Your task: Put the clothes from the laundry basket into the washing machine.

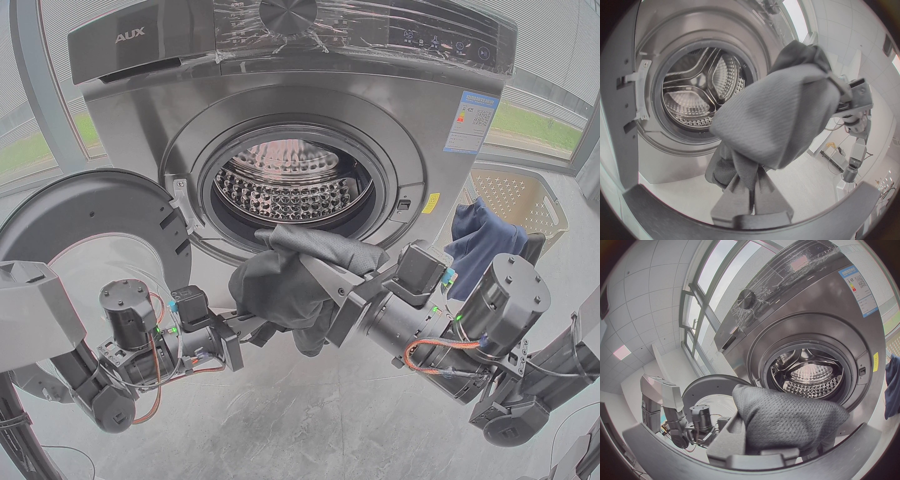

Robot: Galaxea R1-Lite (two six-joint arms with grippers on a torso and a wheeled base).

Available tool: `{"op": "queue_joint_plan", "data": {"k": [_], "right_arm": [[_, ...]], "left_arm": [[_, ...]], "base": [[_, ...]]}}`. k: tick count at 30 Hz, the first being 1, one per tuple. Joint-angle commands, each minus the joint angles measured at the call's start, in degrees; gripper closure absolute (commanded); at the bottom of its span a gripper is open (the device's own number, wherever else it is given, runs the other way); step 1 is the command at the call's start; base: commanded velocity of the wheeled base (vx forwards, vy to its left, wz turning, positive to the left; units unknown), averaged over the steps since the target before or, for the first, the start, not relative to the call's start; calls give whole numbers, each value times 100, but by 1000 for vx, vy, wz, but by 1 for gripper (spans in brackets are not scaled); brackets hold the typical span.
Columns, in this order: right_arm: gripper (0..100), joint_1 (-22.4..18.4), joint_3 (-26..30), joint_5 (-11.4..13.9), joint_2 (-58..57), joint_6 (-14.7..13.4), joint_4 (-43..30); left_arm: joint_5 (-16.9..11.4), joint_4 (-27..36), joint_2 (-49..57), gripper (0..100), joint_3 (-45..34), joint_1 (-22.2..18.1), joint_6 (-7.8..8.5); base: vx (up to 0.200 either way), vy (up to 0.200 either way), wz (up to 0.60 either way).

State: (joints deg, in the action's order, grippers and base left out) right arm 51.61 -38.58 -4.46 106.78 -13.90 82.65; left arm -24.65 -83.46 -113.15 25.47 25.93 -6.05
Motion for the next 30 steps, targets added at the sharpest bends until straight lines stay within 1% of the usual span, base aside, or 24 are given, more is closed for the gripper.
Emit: {"op": "queue_joint_plan", "data": {"k": [1, 2, 4, 6, 7, 9, 10, 12, 16, 20, 24, 25, 28, 30], "right_arm": [[100, -161, 53, 42, 221, -8, 23], [100, -231, 70, 130, 291, -34, 49], [100, -328, 105, 235, 423, -43, 172], [100, -415, 114, 297, 581, -34, 366], [100, -451, 114, 323, 678, -25, 471], [100, -477, 132, 358, 827, -17, 585], [100, -477, 158, 358, 871, -17, 594], [100, -486, 184, 358, 906, -25, 594], [100, -477, 193, 349, 959, -43, 594], [100, -468, 193, 349, 977, -43, 594], [100, -468, 202, 306, 1038, -43, 594], [0, -459, 220, 306, 1029, -43, 594], [0, -459, 387, 297, 985, -52, 594], [0, -477, 703, 297, 968, -17, 594]], "left_arm": [[48, -522, 127, 100, -657, 105, 33], [57, -558, 259, 100, -824, 105, 86], [57, -540, 487, 100, -965, 114, 95], [48, -549, 716, 100, -1070, 114, 86], [57, -540, 839, 100, -1070, 123, 51], [57, -540, 1006, 100, -1079, 184, 86], [57, -540, 1094, 100, -1079, 246, 51], [22, -540, 1243, 100, -1114, 378, 42], [13, -540, 1445, 100, -1202, 448, 60], [22, -540, 1568, 100, -1176, 536, 25], [39, -540, 1524, 100, -1176, 536, 69], [48, -540, 1507, 100, -1158, 527, 51], [74, -540, 1498, 100, -1052, 466, 16], [109, -531, 1480, 100, -912, 430, -19]], "base": [[0, 0, 0], [0, 0, 0], [0, 0, 0], [0, 0, 0], [0, 0, 0], [0, 0, 0], [0, 0, 0], [0, 0, 0], [0, 0, 0], [0, 0, 0], [0, 0, 0], [0, 0, 0], [0, 0, 0], [0, 0, 0]]}}
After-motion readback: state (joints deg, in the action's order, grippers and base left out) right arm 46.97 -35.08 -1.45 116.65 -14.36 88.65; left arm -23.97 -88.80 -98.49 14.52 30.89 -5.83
